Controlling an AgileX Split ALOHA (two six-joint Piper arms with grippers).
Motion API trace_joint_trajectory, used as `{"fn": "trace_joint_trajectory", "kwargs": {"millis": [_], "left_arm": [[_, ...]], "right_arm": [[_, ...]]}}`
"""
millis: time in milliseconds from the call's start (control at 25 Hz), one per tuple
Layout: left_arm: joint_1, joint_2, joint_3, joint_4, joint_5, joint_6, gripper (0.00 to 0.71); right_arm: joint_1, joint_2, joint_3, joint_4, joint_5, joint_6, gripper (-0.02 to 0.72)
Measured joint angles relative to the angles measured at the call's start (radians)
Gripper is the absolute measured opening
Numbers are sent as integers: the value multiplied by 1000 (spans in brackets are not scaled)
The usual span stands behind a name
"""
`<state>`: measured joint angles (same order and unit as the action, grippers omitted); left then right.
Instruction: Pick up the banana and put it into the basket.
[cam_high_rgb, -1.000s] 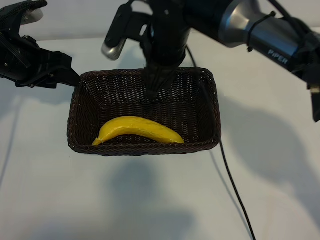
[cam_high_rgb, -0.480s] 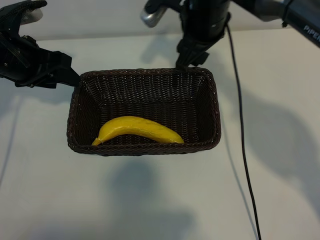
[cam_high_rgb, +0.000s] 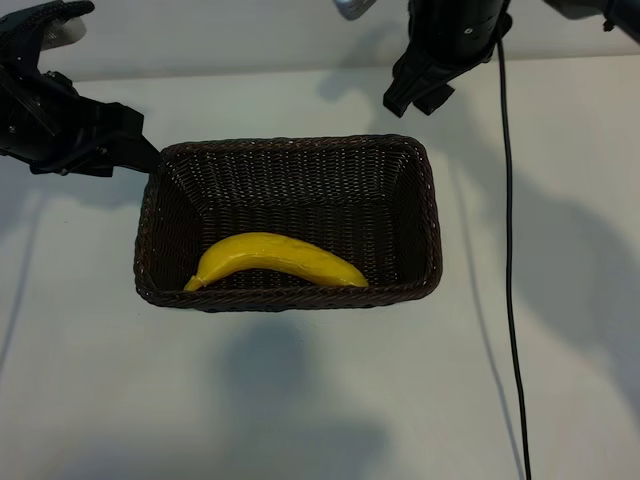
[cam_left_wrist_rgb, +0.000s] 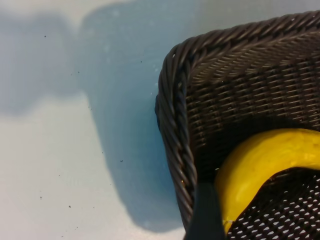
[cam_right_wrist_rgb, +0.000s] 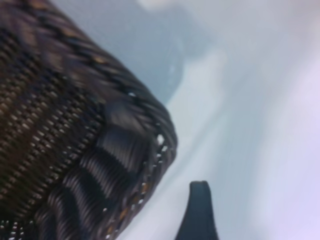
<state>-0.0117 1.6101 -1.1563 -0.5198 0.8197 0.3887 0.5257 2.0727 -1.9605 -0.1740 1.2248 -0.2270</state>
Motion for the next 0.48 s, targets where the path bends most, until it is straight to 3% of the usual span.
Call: {"fn": "trace_joint_trajectory", "kwargs": {"millis": [240, 480], "left_arm": [[0, 0, 0, 0, -1, 0, 574], [0, 0, 0, 0, -1, 0, 574]], "right_arm": [[-24, 0, 0, 12, 0, 36, 570], [-24, -1, 0, 64, 0, 51, 562]]}}
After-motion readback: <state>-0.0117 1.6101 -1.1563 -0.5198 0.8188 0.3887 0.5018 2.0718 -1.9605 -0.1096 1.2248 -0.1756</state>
